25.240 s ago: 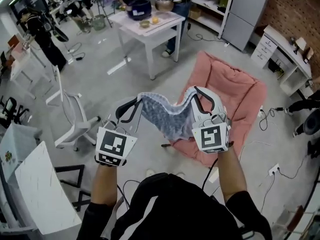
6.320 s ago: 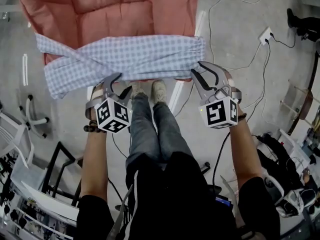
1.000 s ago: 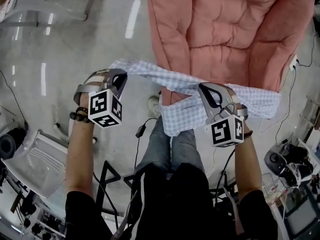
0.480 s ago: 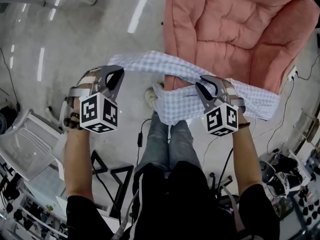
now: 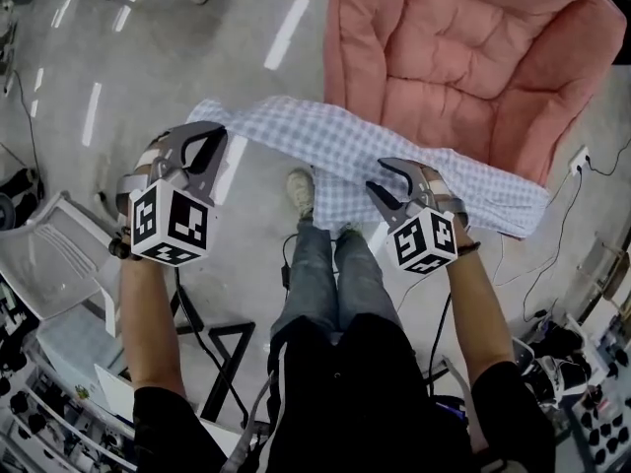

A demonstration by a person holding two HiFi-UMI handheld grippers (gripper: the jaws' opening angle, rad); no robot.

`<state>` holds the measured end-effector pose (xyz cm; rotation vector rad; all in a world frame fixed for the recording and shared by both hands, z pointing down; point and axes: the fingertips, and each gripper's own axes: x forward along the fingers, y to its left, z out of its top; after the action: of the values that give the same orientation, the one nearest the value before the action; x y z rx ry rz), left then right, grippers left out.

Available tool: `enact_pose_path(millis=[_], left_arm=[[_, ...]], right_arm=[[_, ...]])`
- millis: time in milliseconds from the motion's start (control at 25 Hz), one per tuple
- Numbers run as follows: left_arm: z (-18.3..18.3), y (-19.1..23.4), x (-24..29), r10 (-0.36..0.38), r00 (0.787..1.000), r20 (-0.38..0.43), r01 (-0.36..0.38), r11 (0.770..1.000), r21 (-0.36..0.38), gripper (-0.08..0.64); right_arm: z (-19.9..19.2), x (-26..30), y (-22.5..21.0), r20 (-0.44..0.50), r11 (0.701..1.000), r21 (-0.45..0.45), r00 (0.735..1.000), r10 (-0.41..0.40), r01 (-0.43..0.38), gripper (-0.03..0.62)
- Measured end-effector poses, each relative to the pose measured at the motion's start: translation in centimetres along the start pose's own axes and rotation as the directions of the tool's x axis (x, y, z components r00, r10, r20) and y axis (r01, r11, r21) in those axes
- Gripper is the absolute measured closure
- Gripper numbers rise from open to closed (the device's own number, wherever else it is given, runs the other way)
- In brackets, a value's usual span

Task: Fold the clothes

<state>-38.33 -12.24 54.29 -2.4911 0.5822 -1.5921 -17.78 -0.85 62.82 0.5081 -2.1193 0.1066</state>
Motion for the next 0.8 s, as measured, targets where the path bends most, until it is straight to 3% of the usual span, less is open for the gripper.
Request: enact_pose_path(millis=[80,240,680,800], left_arm=[[-0.1,-0.3,-0.7,0.014,1.0,-0.005,-0.014,1.0,-0.012,0.551],[-1.3,-1.7,-1.9,0.03,0.999,-0.02,-0.031,0.999,-0.043,0.551],[-4.3,-5.9,-4.0,0.068,0.995,-0.075,-0.077,0.99,-0.116,0.551],[-5.4,-6.4,-5.3,0.082,0.994,-0.075,-0.094,0.983,-0.159,0.551]], right_arm=[[0.3,0.0,1.0,0.009,1.0,-0.005,1.0,0.014,-0.014,0.403],[0.2,0.6,3.1,-0.022,0.994,-0.104,1.0,0.021,-0.023,0.403],[1.3,0.2,7.9,0.026,0.992,-0.085,0.995,0.096,-0.094,0.403],[1.0,0.7,8.0,-0.007,0.985,-0.172,1.0,0.014,-0.015,0.421]])
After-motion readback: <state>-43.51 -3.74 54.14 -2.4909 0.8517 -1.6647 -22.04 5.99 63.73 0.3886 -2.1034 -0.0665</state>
